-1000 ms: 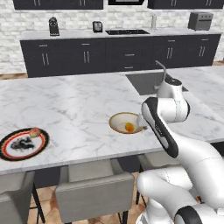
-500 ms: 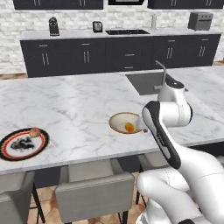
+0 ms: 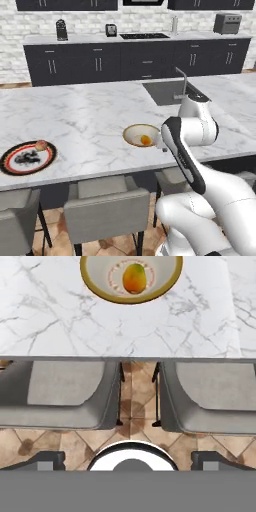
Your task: Take the fruits from the plate on the dining counter and place two fruits in each bowl.
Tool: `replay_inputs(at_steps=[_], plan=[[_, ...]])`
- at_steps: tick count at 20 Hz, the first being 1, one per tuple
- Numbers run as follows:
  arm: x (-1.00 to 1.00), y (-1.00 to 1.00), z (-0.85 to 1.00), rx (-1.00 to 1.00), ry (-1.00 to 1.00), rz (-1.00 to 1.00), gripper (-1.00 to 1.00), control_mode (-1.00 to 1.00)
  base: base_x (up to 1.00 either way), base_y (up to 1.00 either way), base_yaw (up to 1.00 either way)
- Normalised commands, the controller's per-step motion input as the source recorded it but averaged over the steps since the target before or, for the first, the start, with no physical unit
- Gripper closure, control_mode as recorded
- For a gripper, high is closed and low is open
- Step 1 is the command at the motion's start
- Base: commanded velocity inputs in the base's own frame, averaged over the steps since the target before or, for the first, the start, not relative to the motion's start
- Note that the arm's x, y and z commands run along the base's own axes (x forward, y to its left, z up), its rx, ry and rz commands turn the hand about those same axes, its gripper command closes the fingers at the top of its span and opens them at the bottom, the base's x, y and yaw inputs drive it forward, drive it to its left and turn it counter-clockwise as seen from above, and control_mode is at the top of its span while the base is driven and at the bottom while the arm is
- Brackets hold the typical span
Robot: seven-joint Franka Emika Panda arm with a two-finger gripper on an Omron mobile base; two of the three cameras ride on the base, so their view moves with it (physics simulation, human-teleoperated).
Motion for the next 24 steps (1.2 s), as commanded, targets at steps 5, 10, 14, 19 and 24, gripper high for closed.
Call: replay_inputs(at_steps=[5,10,14,19,24], plan=[[0.00,0.00,0.00,0.00,0.00,0.00,-1.00,1.00,-0.65,0.45,0.00],[0.00,0.00,0.00,0.00,0.00,0.00,-1.00,1.00,0.00,1.00,0.00],[0.00,0.00,0.00,0.00,0.00,0.00,-1.00,1.00,0.00,1.00,0.00],[0.00,0.00,0.00,0.00,0.00,0.00,-1.00,1.00,0.00,0.86,0.00],[0.00,0.00,0.00,0.00,0.00,0.00,-1.00,1.00,0.03,0.68,0.00]])
